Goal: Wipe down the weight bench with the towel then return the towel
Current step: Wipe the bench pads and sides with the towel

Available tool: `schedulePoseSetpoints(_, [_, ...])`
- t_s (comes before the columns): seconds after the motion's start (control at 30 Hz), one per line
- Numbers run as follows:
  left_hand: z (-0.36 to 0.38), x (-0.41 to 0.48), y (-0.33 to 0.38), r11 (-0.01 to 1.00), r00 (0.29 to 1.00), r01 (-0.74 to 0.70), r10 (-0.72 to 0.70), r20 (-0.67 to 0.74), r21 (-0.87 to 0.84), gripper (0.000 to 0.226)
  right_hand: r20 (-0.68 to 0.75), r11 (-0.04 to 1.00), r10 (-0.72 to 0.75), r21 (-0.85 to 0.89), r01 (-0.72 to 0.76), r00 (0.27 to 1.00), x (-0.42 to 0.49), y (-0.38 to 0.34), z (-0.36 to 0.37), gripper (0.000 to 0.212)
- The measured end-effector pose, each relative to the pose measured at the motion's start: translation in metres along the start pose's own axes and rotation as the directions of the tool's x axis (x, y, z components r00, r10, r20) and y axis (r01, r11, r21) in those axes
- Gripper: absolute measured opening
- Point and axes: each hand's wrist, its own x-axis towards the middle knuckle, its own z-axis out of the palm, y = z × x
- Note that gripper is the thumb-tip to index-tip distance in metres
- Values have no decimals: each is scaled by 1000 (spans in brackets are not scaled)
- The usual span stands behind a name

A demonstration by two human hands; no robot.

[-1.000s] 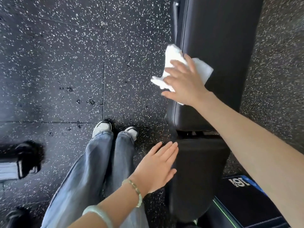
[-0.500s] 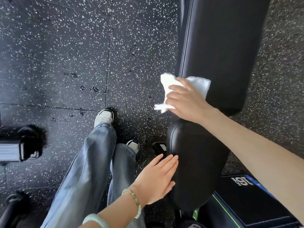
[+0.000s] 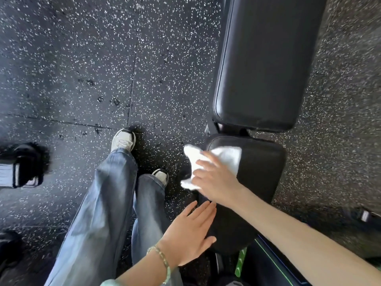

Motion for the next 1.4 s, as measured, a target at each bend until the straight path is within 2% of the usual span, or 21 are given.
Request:
schedulePoseSetpoints(0.1, [4,1,2,1000,1000,11,-11,-5,13,63,108,993,-66,-92,76,992,-14,-14,9,24])
schedulePoseSetpoints(0.17, [8,0,3,1000,1000,21,-21,-11,8,63,47,990,-70,-119,75,996,-3,0,-3,28])
schedulePoseSetpoints(0.23, [10,-1,5,999,999,31,-31,-15,19,63,-61,994,12,-107,-19,998,16,23,-22,38])
schedulePoseSetpoints(0.33, [14,-4,9,998,998,51,-49,-44,40,62,-94,977,202,-45,-207,975,27,50,-28,22])
schedulePoseSetpoints(0.5, [25,-15,19,998,999,40,-39,-20,38,62,-28,990,70,-123,-73,997,2,17,-8,14])
schedulePoseSetpoints(0.63, [36,-21,23,998,998,61,-60,-36,33,62,175,973,-68,-206,104,982,-28,-24,21,27])
schedulePoseSetpoints(0.7, [36,-20,25,997,997,73,-71,-43,37,62,168,958,-140,-225,177,976,-28,-24,26,24])
schedulePoseSetpoints(0.73, [35,-20,25,997,997,76,-75,-33,35,62,127,957,-149,-230,175,981,-22,-16,23,23])
schedulePoseSetpoints(0.8, [32,-21,27,996,996,90,-90,-2,21,62,4,966,-69,-251,68,998,-5,6,13,23])
schedulePoseSetpoints(0.9, [36,-25,29,995,994,104,-104,21,-1,62,-18,976,71,-206,-73,997,6,10,3,21])
schedulePoseSetpoints(1.0, [41,-28,29,995,995,100,-100,8,19,62,32,988,-3,-152,8,999,-14,-18,22,20])
schedulePoseSetpoints(1.13, [52,-33,30,996,997,73,-73,-2,45,63,183,976,-93,-177,126,979,-38,-41,44,23])
schedulePoseSetpoints(1.2, [51,-34,31,996,996,91,-91,13,18,64,127,963,-124,-225,150,984,-35,-30,41,23])
schedulePoseSetpoints(1.27, [47,-32,29,995,995,96,-96,0,16,63,-28,969,-82,-235,74,996,-21,-9,29,21])
schedulePoseSetpoints(1.33, [43,-29,28,995,995,99,-99,-16,28,62,-165,979,45,-189,-77,985,-1,16,14,21])
schedulePoseSetpoints(1.4, [39,-26,26,994,995,101,-101,-7,31,62,-189,976,163,-112,-186,968,13,30,0,20])
